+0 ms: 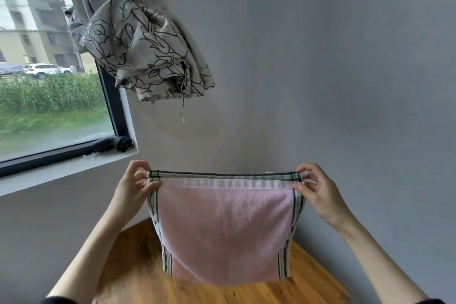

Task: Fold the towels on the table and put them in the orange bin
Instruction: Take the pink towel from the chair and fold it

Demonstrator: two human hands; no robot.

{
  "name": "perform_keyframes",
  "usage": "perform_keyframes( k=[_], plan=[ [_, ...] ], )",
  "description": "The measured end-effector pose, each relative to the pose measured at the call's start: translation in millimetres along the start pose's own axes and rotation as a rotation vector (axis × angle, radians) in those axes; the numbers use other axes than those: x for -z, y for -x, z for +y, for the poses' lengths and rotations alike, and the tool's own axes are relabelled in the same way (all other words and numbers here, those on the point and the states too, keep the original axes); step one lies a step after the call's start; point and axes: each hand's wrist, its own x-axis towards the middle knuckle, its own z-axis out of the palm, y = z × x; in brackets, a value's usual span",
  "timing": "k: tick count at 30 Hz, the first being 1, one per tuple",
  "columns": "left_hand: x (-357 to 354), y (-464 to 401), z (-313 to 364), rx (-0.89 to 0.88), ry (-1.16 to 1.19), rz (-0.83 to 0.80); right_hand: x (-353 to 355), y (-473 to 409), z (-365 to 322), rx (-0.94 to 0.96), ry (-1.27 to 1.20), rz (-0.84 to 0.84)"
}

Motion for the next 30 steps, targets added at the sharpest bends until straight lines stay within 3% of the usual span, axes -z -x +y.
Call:
perform_keyframes(
  k=[8, 14, 26, 30],
  plan=[
    [12.4, -7.3, -4.7, -0.062, -0.172, -0.071, 3.8, -15.4, 2.6, -0.085, 0.106, -0.090],
    [21.1, -8.2, -7.5, -0.007, -0.172, -0.027, -4.7, -19.3, 6.3, -0.082, 0.247, -0.098],
    [33.9, -0.7, 15.6, -0.093, 0.053, -0.007, -10.4, -23.8, -6.8, -0.103, -0.125, -0.048],
    [38.1, 1.8, 21.0, -0.091, 0.020, -0.046, -7.9, -27.1, -13.7, -0.095, -0.154, -0.047]
  ],
)
